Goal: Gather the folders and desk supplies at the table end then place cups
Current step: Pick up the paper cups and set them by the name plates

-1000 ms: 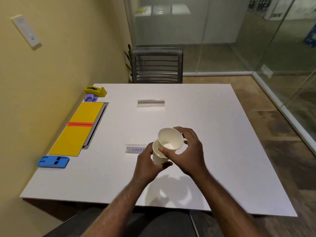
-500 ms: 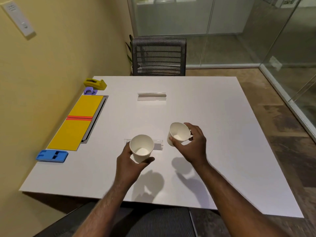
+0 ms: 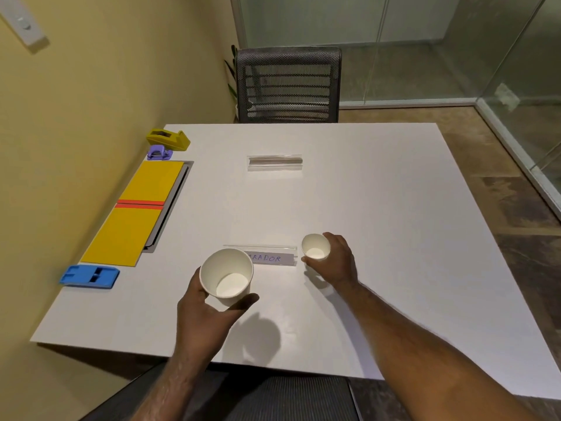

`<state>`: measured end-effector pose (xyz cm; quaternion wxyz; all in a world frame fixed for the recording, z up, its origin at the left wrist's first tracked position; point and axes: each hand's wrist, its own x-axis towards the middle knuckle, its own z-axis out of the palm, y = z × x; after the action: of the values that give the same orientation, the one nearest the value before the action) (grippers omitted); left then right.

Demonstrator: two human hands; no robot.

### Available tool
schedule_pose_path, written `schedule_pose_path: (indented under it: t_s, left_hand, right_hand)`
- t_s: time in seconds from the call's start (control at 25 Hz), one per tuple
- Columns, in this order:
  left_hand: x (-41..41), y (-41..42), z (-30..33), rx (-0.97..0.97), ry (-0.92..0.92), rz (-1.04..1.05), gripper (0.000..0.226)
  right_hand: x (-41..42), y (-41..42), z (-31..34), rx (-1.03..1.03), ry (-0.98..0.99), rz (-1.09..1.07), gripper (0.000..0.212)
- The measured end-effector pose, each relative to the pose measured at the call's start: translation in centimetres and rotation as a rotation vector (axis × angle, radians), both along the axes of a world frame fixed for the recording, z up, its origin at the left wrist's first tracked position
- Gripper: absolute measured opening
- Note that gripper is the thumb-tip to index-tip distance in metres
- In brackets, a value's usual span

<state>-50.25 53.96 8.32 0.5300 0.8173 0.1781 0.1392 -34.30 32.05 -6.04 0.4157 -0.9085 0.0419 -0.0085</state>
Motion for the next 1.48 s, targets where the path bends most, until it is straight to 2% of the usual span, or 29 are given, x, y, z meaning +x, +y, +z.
schedule_pose_path:
  t_s: [0.44,0.68,0.84,1.08,1.48]
  left_hand:
    - [-1.0,0.2,0.2,0.02,0.034,-0.046,0.073]
    - [-1.9,0.6,0.7,0.071,0.018,-0.095,0.075]
    - [-2.8,0.5,0.7,0.06,0.004,-0.137,0.071]
    - [-4.4,-0.6,1.1,-0.006,-0.038,-0.282,0.071]
    - [-8.2,-8.5,4.0,-0.041,-0.119,-0.67,0.07]
  right_hand:
    - [1.0,-0.5,-2.3,0.014,0.107,-0.001,0.09]
    - [0.0,-1.0,-1.7,0.019,0.17,0.067,0.114]
    - [-3.9,-2.1,0.1,0.012,0.152,0.058,0.117]
    - [-11.3,-4.5,6.3,0.107,-0.044,-0.023,0.102]
    - [-27.4,-9.0,17.9,0.285,-0.272,-0.208,0.05]
